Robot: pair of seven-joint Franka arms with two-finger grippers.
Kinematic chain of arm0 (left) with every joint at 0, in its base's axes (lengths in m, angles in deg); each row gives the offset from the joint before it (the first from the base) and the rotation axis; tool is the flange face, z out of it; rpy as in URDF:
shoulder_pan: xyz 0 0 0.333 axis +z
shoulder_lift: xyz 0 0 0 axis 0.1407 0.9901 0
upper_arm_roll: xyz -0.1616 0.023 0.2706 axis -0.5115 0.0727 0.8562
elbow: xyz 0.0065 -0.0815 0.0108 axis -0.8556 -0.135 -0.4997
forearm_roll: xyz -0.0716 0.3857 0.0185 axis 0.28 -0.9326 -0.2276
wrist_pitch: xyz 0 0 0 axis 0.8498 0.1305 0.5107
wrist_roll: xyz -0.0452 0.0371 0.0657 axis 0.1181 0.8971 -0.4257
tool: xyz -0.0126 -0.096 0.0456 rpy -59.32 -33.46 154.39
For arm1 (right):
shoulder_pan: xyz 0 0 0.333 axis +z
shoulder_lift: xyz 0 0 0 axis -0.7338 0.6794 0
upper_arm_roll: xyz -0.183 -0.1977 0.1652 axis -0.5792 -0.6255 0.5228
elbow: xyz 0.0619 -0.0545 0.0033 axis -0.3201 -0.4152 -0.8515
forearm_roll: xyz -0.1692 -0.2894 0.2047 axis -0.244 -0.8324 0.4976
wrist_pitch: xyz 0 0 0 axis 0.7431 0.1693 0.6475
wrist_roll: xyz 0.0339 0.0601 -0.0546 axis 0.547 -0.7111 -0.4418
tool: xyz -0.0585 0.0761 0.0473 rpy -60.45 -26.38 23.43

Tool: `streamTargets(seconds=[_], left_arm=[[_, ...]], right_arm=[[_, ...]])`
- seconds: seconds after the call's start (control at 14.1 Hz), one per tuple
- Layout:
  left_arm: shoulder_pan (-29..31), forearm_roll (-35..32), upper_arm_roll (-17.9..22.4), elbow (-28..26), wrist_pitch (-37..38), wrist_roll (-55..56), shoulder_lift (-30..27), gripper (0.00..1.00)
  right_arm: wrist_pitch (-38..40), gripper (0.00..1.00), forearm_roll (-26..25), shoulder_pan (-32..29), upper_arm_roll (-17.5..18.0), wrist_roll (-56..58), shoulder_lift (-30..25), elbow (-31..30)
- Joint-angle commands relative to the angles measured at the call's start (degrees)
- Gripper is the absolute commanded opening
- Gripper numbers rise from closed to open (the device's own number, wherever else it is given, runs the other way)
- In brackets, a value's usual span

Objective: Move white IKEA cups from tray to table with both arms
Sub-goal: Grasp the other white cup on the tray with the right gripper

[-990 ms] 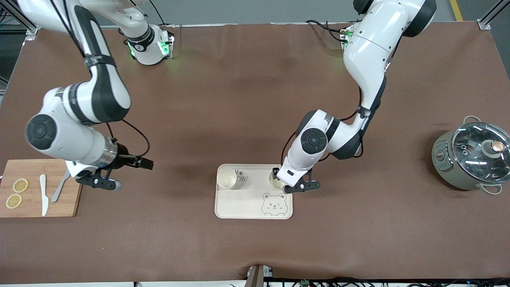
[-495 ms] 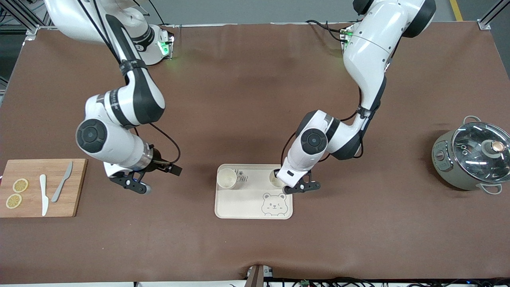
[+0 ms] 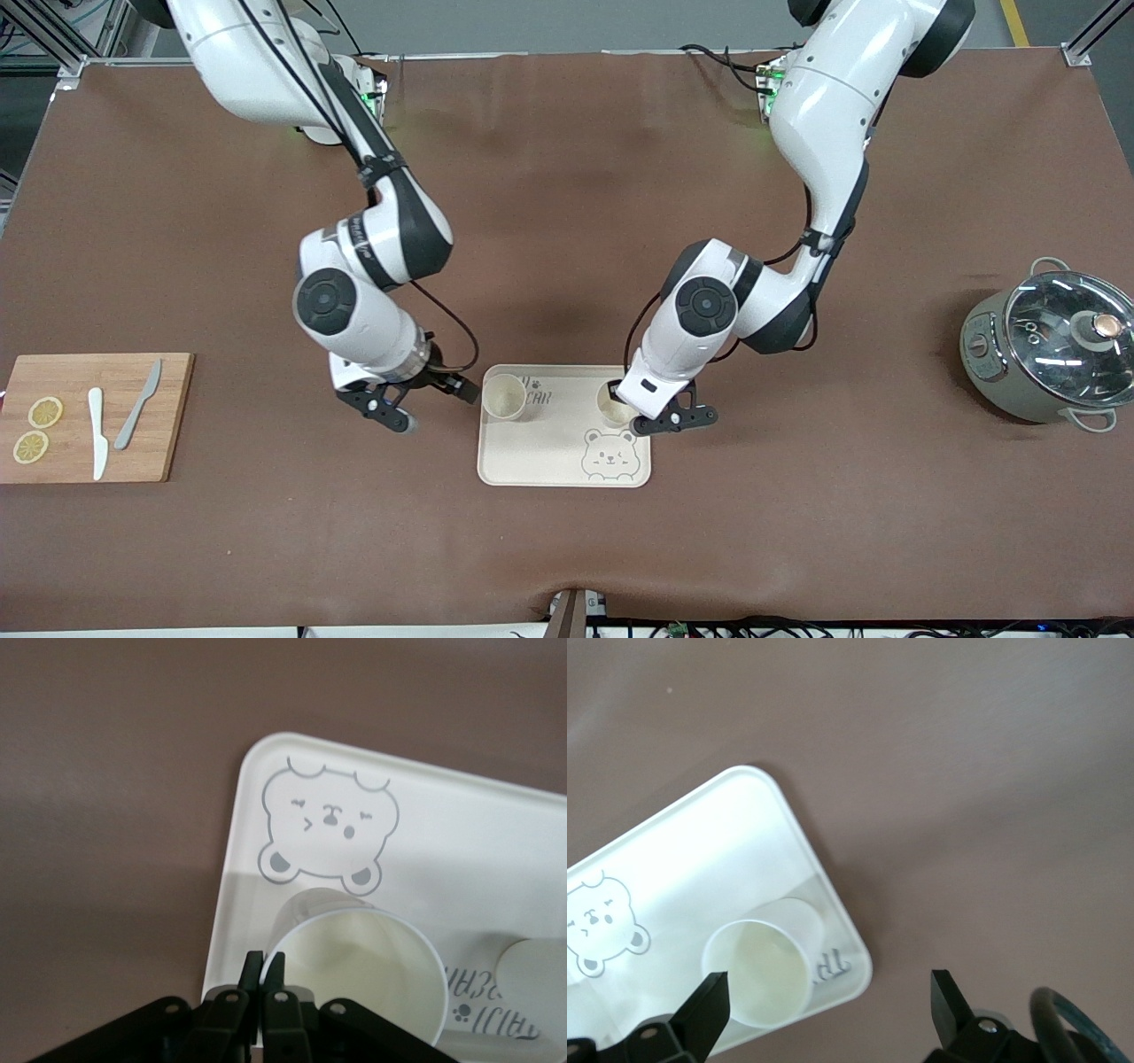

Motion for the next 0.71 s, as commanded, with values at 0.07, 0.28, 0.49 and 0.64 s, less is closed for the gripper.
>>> streamTargets(seconds=[0.07, 0.28, 0.49, 0.64], left_arm=[[5.36, -0.61, 0.06, -2.29, 7.12, 0.43, -7.56, 0.0], [11.51, -1.13, -0.03, -7.46, 9.43, -3.67, -12.84, 0.0], [16.17, -1.4, 0.06, -12.65, 9.43, -7.12, -16.0, 0.0], [20.65, -1.48, -0.12, -15.99, 9.25, -9.05, -16.97, 0.0]], right_arm=[[-2.56, 0.99, -0.15, 1.85, -0.59, -3.91, 3.82, 1.89], [-2.21, 0.61, 0.2, 2.13, -0.59, -4.45, 4.1, 1.72], [-2.48, 0.54, 0.47, 2.91, -0.59, -5.75, 4.8, 1.63], [-2.56, 0.48, 0.29, 2.92, -0.59, -6.03, 5.24, 1.63]])
